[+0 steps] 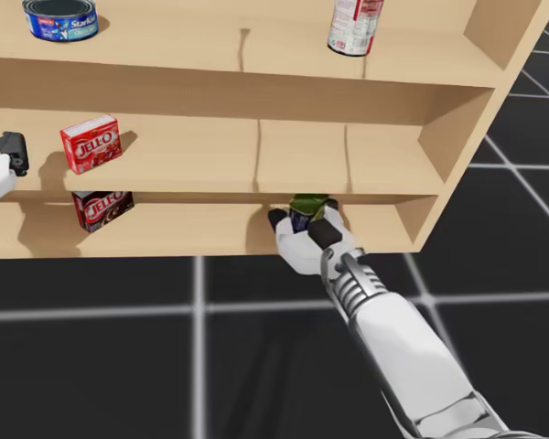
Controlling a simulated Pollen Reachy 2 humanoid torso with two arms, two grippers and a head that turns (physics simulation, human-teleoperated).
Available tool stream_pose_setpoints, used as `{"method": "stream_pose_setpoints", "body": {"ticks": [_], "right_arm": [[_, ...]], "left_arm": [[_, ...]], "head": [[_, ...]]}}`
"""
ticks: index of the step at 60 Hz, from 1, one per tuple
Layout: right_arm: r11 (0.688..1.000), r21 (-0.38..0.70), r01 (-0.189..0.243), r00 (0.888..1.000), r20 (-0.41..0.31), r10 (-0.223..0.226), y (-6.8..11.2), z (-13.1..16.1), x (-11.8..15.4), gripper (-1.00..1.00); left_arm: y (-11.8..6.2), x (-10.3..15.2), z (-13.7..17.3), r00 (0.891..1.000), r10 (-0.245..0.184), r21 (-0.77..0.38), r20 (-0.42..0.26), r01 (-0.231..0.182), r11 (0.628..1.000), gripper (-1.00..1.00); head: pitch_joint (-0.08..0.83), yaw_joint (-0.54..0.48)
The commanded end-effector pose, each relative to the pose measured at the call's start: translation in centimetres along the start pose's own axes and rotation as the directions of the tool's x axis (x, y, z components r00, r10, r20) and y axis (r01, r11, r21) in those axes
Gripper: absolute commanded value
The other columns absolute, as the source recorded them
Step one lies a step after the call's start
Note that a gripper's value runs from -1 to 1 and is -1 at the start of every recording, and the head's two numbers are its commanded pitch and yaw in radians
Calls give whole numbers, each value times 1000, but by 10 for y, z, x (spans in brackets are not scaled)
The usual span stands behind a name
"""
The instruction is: Retrieve the spam can from the shelves.
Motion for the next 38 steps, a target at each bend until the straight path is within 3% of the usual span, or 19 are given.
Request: {"method": "stream_pose_setpoints", "body": {"ticks": [1, 15, 27, 31, 38], "right_arm": [[1000, 20, -3, 991, 133, 0, 13, 8, 30, 1000], [1000, 15, -21, 974, 225, 17, 21, 33, 51, 1000], [999, 39, -23, 978, 207, 14, 30, 60, 44, 1000], [998, 46, -47, 979, 199, 37, 36, 74, 39, 1000], [996, 82, -40, 980, 195, 24, 47, 101, 36, 1000]], "left_arm": [[0, 0, 0, 1000, -2, 2, 0, 2, 1000, -1000], [0, 0, 0, 1000, -5, 4, 0, 5, 1000, -1000], [0, 0, 0, 1000, -4, 5, 1, 4, 1000, -1000], [0, 0, -1, 1000, -5, 3, 1, 5, 1000, -1000], [0, 0, -1, 1000, -4, 3, 1, 4, 1000, -1000]], "head": [[609, -177], [606, -181], [607, -178], [608, -179], [606, -180]]}}
